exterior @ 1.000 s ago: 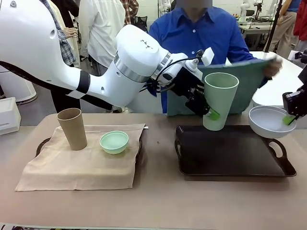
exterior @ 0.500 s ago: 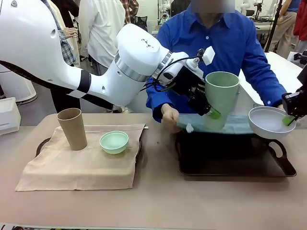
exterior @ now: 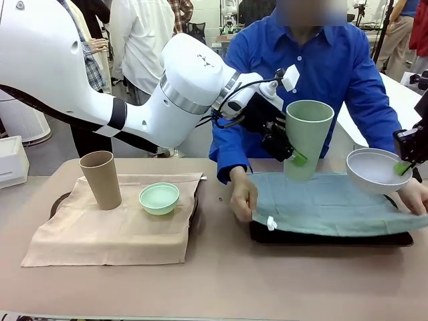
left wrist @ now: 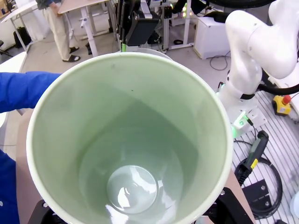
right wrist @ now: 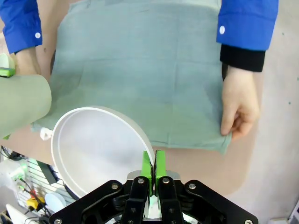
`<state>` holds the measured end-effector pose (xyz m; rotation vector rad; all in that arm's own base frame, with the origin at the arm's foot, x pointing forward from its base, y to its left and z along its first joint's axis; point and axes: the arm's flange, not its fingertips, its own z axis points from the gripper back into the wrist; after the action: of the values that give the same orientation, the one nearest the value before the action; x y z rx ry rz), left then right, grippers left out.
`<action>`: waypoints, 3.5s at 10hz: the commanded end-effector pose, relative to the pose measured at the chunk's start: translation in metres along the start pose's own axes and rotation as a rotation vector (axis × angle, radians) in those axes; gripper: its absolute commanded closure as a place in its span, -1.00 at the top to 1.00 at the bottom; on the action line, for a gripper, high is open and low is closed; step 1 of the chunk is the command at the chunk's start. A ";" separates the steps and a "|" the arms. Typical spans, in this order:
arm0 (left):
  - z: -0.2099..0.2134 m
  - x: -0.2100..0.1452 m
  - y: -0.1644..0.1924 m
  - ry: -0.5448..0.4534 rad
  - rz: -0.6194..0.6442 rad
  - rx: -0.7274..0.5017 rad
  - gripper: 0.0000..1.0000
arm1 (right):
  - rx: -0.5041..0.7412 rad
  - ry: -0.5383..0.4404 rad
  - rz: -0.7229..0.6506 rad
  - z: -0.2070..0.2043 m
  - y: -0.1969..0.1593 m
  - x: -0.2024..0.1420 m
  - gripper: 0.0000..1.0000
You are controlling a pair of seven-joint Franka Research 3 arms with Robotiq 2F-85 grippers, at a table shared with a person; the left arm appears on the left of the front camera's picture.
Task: Set up a tray with a mat and arrange the tableware.
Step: Place the Picnic Bowl and Reusable plastic cup back onto the Handle tray in front of the human's position.
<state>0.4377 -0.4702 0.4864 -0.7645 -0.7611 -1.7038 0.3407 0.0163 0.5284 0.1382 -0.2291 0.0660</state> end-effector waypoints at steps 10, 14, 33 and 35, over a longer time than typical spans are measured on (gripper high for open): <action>-0.006 -0.011 0.008 0.003 -0.006 -0.019 0.67 | 0.007 0.010 0.002 -0.020 -0.011 0.017 -0.92; -0.035 -0.057 0.031 -0.024 -0.028 -0.093 0.67 | 0.020 0.046 0.016 -0.073 -0.026 0.046 -0.92; -0.098 -0.135 0.083 -0.040 -0.109 -0.194 1.00 | -0.037 0.121 0.023 -0.204 -0.063 0.106 0.25; -0.096 -0.135 0.083 -0.030 -0.098 -0.196 1.00 | -0.051 0.122 0.017 -0.200 -0.063 0.102 1.00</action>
<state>0.5333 -0.4875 0.3253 -0.8983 -0.6967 -1.8811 0.4878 -0.0091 0.3491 0.1012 -0.1027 0.0793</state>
